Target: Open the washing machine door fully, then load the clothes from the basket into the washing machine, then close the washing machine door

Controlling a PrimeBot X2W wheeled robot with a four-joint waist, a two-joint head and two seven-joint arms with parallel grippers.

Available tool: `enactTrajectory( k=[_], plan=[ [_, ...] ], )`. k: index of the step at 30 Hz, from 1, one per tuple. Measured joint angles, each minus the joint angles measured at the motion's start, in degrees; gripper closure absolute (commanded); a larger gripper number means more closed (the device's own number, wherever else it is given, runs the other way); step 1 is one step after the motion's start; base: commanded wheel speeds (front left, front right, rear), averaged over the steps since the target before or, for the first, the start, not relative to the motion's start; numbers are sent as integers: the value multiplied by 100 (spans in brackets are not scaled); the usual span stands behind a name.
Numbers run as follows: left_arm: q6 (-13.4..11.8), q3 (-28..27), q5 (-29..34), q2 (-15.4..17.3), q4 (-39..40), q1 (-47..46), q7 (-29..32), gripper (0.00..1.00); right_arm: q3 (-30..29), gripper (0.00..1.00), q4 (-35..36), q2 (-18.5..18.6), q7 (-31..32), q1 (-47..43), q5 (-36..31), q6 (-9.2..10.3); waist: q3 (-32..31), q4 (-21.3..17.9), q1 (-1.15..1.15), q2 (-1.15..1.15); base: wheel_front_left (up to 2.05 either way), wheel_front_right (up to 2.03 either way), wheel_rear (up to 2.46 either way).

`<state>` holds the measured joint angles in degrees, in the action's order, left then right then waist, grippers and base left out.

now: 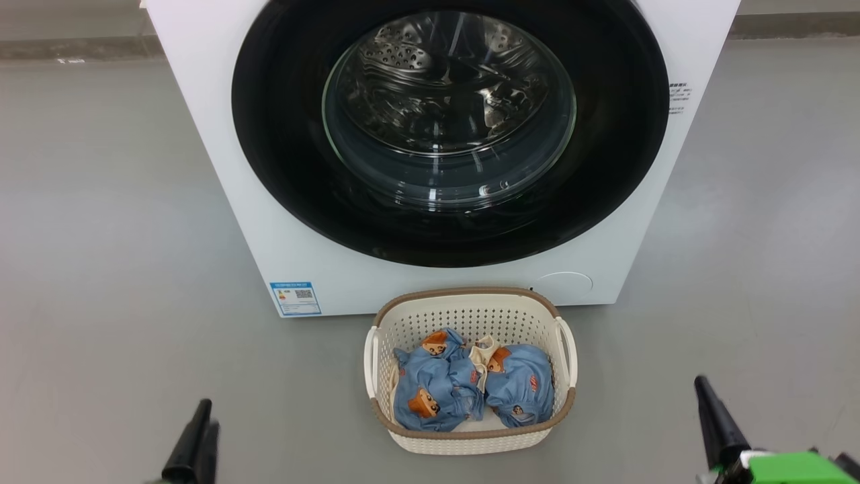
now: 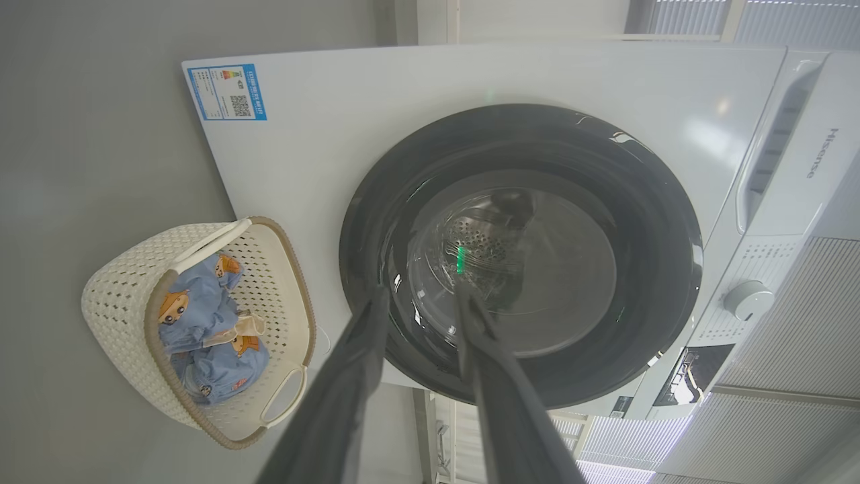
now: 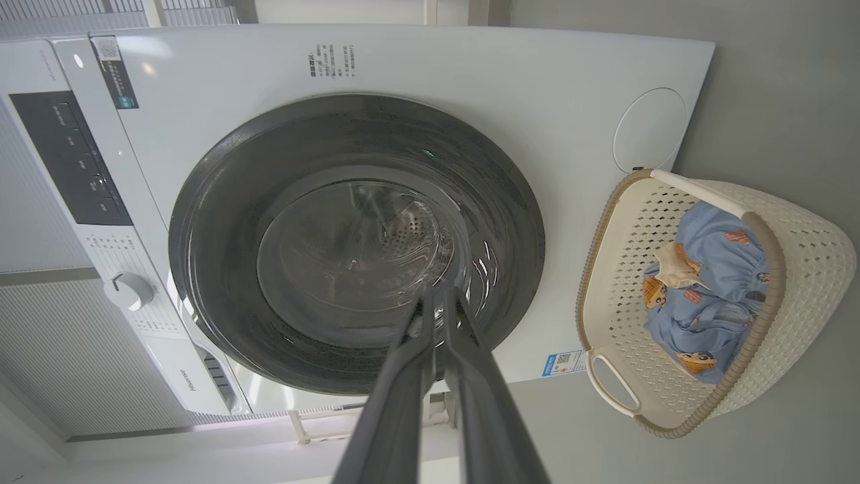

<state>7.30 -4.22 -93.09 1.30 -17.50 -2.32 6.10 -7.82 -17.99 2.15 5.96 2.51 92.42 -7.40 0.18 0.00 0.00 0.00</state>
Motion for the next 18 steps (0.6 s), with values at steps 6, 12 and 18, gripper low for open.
enactTrajectory(
  k=[6,12,18],
  plan=[
    [-1,40,1,-70,-102,149,-42,0,14,0,-132,-33,-56,-137,-1,1,0,4,1,0,0,0,0],
    [-1,124,143,-31,-56,149,-159,0,88,0,-132,-25,-158,-137,-121,1,0,9,1,0,0,0,0],
    [-2,160,364,-9,0,148,-244,0,133,0,-132,-15,-256,-136,-377,1,4,11,1,0,0,0,0]
  ],
)
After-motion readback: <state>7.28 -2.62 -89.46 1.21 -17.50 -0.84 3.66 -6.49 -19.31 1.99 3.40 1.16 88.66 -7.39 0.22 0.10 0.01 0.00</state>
